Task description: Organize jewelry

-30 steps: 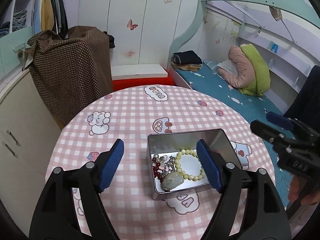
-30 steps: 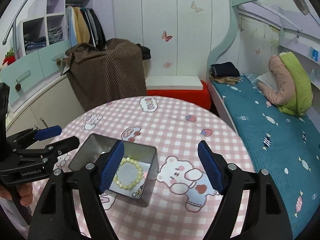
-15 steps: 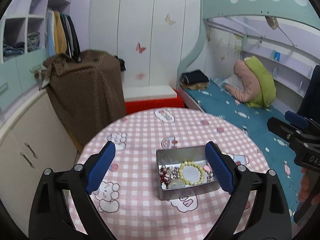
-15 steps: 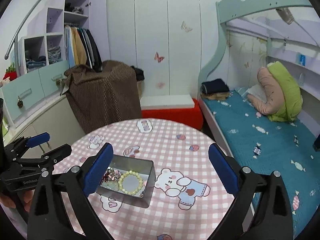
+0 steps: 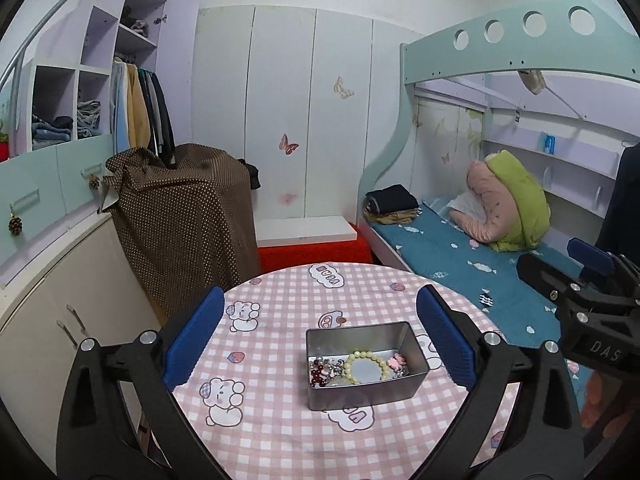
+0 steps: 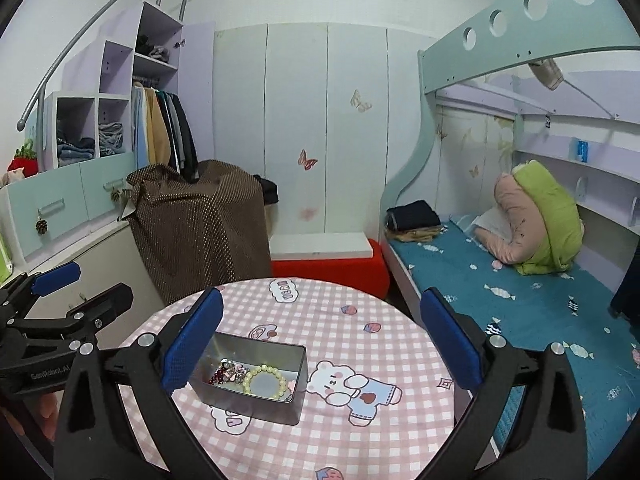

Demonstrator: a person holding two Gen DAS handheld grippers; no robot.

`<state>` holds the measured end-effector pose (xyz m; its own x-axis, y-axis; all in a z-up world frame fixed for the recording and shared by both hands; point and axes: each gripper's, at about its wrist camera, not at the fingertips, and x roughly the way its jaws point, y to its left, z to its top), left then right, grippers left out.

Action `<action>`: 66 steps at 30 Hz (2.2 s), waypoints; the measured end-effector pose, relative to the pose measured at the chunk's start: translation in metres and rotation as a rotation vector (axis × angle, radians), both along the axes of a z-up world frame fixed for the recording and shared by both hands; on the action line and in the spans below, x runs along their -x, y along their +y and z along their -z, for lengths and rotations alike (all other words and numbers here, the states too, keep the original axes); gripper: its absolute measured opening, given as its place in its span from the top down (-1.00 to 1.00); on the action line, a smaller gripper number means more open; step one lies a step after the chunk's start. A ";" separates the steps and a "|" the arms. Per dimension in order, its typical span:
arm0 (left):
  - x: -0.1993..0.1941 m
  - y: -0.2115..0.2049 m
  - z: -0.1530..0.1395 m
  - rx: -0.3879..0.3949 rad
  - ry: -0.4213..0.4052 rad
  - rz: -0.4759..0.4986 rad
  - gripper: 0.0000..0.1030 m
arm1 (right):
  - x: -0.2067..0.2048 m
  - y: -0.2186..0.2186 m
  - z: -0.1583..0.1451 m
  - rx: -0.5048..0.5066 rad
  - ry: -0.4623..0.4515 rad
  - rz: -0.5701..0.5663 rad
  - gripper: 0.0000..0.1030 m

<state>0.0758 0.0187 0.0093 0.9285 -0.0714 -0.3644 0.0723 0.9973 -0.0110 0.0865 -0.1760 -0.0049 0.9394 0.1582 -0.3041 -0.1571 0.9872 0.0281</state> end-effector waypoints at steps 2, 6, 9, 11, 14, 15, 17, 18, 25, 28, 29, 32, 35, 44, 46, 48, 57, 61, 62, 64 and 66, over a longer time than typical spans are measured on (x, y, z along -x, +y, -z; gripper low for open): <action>0.004 -0.003 -0.002 -0.004 0.000 -0.002 -0.88 | 0.005 -0.001 0.000 0.000 -0.012 0.006 -0.85; 0.014 -0.006 -0.009 -0.010 -0.028 -0.014 -0.88 | 0.015 -0.002 -0.003 -0.006 -0.039 0.023 -0.85; 0.022 -0.009 -0.014 -0.016 -0.054 -0.019 -0.88 | 0.022 -0.003 -0.005 -0.008 -0.056 0.029 -0.86; 0.026 -0.010 -0.017 -0.021 -0.069 -0.022 -0.89 | 0.025 -0.003 -0.006 -0.007 -0.065 0.024 -0.86; 0.030 -0.011 -0.021 -0.026 -0.084 -0.021 -0.91 | 0.029 -0.003 -0.008 -0.009 -0.076 0.021 -0.86; 0.032 -0.012 -0.022 -0.027 -0.085 -0.019 -0.91 | 0.029 -0.004 -0.008 -0.009 -0.078 0.022 -0.86; 0.033 -0.012 -0.023 -0.030 -0.090 -0.022 -0.91 | 0.030 -0.004 -0.008 -0.008 -0.078 0.023 -0.86; 0.034 -0.013 -0.023 -0.031 -0.091 -0.024 -0.91 | 0.031 -0.004 -0.008 -0.007 -0.077 0.021 -0.86; 0.036 -0.011 -0.023 -0.036 -0.091 -0.025 -0.91 | 0.032 -0.003 -0.008 -0.007 -0.079 0.024 -0.86; 0.038 -0.013 -0.023 -0.041 -0.089 -0.027 -0.91 | 0.032 -0.003 -0.008 -0.008 -0.078 0.025 -0.86; 0.037 -0.013 -0.023 -0.040 -0.088 -0.027 -0.91 | 0.033 -0.003 -0.008 -0.008 -0.078 0.024 -0.86; 0.036 -0.012 -0.022 -0.040 -0.083 -0.029 -0.91 | 0.033 -0.003 -0.008 -0.005 -0.078 0.025 -0.86; 0.034 -0.011 -0.021 -0.041 -0.076 -0.033 -0.91 | 0.035 -0.003 -0.008 -0.005 -0.079 0.021 -0.86; 0.031 -0.012 -0.021 -0.050 -0.065 -0.040 -0.91 | 0.036 -0.004 -0.011 -0.003 -0.084 0.024 -0.86; 0.031 -0.013 -0.022 -0.052 -0.063 -0.039 -0.91 | 0.037 -0.005 -0.011 -0.004 -0.083 0.024 -0.86; 0.031 -0.013 -0.022 -0.052 -0.065 -0.040 -0.91 | 0.037 -0.005 -0.011 -0.005 -0.086 0.020 -0.86; 0.031 -0.014 -0.024 -0.047 -0.060 -0.039 -0.91 | 0.038 -0.006 -0.014 -0.005 -0.089 0.021 -0.86; 0.031 -0.013 -0.023 -0.048 -0.062 -0.039 -0.91 | 0.038 -0.005 -0.014 -0.007 -0.089 0.024 -0.86; 0.032 -0.014 -0.024 -0.049 -0.063 -0.040 -0.91 | 0.038 -0.005 -0.014 -0.007 -0.090 0.023 -0.86; 0.032 -0.013 -0.025 -0.051 -0.065 -0.042 -0.91 | 0.038 -0.005 -0.014 -0.007 -0.090 0.023 -0.86; 0.033 -0.013 -0.026 -0.050 -0.065 -0.042 -0.91 | 0.038 -0.005 -0.015 -0.008 -0.089 0.023 -0.86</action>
